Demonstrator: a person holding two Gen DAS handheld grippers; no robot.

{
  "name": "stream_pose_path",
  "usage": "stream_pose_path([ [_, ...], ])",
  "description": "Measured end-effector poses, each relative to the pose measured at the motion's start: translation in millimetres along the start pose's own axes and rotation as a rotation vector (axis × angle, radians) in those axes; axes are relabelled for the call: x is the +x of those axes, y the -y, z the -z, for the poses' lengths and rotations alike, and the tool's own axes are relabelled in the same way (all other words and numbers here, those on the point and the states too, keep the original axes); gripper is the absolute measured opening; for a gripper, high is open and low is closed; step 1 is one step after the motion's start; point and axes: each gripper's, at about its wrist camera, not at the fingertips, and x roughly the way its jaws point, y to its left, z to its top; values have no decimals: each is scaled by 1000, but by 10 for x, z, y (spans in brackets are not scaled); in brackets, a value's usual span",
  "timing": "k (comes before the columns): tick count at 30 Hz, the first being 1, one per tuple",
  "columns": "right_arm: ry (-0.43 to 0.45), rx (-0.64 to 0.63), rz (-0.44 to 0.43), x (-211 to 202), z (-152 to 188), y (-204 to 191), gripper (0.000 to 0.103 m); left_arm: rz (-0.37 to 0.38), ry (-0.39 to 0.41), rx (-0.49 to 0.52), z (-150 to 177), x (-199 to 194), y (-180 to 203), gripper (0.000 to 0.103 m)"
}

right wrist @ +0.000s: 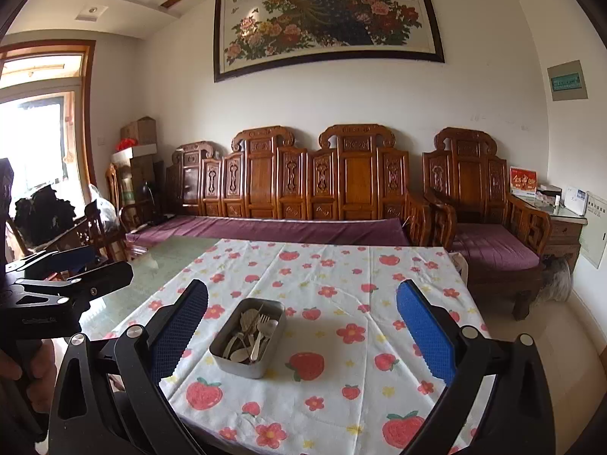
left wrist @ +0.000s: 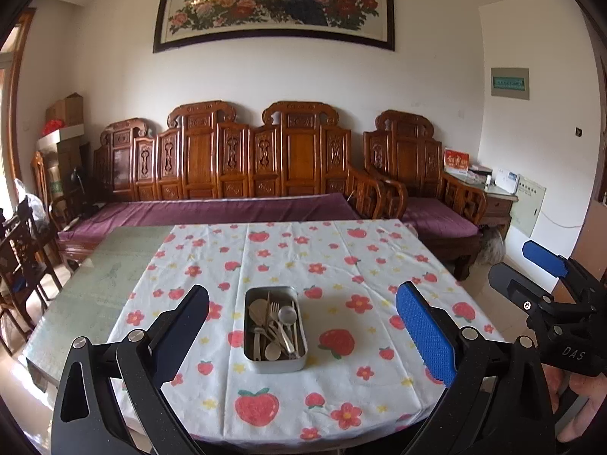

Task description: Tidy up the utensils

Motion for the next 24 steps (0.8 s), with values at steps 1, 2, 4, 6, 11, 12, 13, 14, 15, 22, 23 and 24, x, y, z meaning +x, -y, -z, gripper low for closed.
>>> stream_pose_path([
  [1, 6, 3, -2, -28, -21, 4, 100, -3, 9, 2, -7, -28, 16, 95],
  [2, 12, 5, -3, -60, -38, 13, 100, -8, 19, 7, -17, -54, 27, 95],
  [4, 18, 1, 6, -83, -62, -4, 100, -15, 34, 14, -31, -89, 46, 95],
  [6, 19, 4, 8, -96, -71, 12, 100, -15, 39, 11, -26, -101, 48, 95],
  [11, 19, 3, 13, -99, -70, 33, 100, -15, 40, 5, -15, -110, 41, 95],
  [12, 18, 2, 15, -96, -70, 34, 100, -15, 39, 5, -14, -110, 43, 95],
  [13, 17, 1, 16, -88, -69, 24, 100, -16, 40, 5, -14, -111, 42, 95],
  [14, 15, -1, 18, -81, -68, 19, 100, -17, 40, 6, -12, -109, 41, 95],
  [15, 14, -1, 17, -76, -65, 11, 100, -19, 40, 6, -10, -108, 40, 95],
  [22, 9, -3, 18, -54, -67, -16, 100, -19, 42, 5, -10, -103, 32, 95],
  [23, 9, -4, 18, -51, -68, -19, 100, -19, 44, 4, -9, -110, 26, 95],
  [24, 9, -4, 18, -51, -66, -20, 100, -19, 46, 4, -8, -111, 25, 95],
])
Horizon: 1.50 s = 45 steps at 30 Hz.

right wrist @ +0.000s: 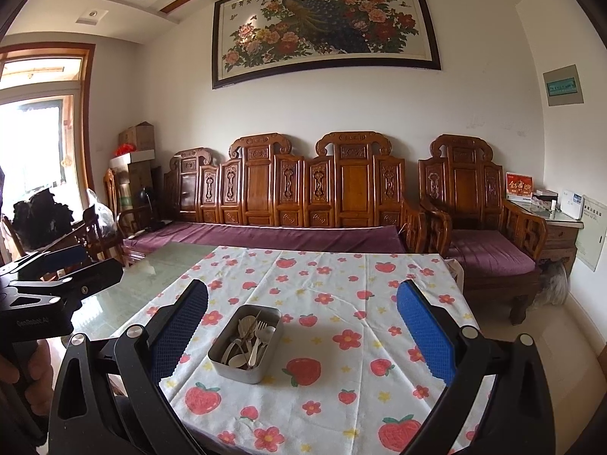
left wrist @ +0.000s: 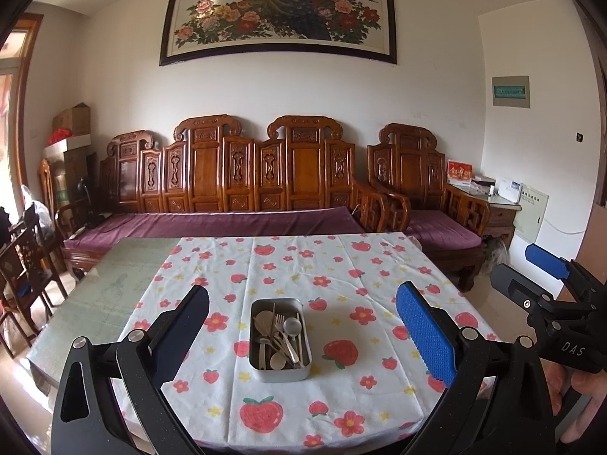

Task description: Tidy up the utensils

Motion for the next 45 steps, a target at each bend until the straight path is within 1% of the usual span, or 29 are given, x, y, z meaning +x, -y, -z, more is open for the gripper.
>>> stream_pose_path([
  [45, -3, 2, -8, 37, 44, -52, 100, -13, 12, -1, 30, -64, 22, 95],
])
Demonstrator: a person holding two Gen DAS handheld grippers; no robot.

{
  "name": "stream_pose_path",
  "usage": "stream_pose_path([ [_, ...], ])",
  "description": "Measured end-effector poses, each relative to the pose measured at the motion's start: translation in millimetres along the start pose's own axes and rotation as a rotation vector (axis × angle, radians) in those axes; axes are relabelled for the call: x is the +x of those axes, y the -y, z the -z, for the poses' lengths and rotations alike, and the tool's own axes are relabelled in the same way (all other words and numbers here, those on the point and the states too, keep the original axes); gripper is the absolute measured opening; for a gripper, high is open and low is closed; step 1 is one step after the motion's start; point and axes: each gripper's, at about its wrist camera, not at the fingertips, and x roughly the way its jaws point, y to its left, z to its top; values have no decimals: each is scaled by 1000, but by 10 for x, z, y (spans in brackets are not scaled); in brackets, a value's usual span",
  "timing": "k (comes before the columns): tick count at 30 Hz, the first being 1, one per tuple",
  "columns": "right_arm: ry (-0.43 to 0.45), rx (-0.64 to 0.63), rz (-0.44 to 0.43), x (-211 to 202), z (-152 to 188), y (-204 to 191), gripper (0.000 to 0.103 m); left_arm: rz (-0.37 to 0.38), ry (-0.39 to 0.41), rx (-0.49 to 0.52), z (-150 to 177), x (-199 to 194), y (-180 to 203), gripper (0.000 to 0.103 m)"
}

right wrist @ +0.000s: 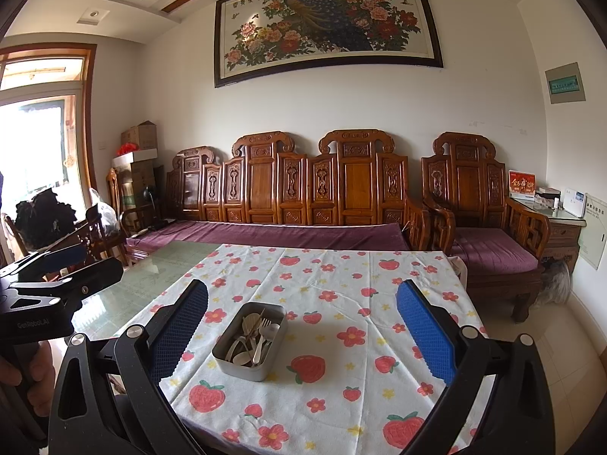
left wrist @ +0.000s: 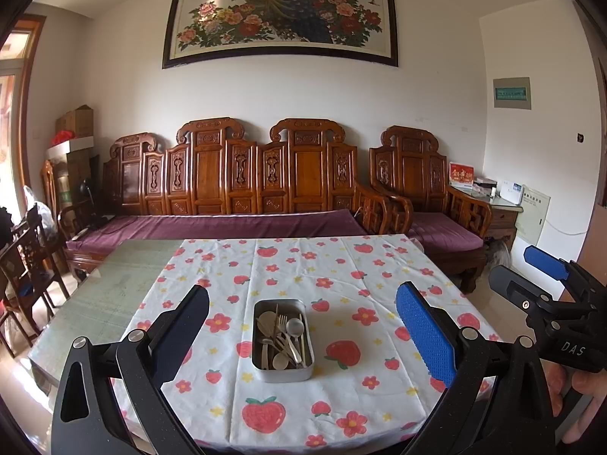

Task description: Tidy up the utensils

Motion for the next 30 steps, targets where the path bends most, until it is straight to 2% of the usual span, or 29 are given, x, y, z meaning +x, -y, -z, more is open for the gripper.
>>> stream_pose_path([
  [30, 1, 0, 0, -1, -8, -1, 100, 4, -2, -7, 15, -5, 2, 95],
])
